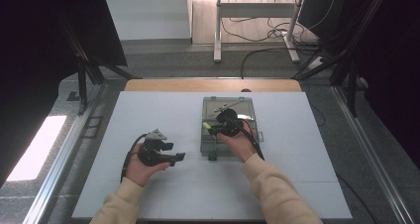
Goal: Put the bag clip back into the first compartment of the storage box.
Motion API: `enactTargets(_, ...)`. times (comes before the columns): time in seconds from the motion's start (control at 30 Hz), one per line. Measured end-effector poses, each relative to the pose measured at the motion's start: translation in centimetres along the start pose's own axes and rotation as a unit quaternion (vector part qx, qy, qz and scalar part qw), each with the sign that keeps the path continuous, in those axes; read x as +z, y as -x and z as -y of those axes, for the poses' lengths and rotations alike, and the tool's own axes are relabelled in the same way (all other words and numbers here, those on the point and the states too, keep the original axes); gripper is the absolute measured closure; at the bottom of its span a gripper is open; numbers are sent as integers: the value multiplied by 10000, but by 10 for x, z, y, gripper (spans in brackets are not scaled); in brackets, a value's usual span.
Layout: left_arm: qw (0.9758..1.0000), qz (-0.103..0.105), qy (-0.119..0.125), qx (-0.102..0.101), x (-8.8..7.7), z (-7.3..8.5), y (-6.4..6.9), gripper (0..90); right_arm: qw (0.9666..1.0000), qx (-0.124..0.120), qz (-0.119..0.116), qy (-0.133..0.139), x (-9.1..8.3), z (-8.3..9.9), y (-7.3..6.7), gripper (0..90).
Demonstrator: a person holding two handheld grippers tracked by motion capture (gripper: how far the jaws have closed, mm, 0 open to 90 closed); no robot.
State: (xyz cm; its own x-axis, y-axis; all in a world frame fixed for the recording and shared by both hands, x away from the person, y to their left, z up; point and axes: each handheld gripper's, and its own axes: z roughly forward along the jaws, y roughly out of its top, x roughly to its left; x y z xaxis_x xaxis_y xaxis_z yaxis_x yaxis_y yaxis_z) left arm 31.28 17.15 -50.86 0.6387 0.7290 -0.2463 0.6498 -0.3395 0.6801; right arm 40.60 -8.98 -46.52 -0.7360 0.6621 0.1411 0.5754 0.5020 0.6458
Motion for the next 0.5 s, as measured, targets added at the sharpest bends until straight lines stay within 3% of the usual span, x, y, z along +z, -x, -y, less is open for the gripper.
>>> enactTargets(0.5,10000,9,-1,4,1,0,0,321,9998,85,151,-42,7,-13,7,783)
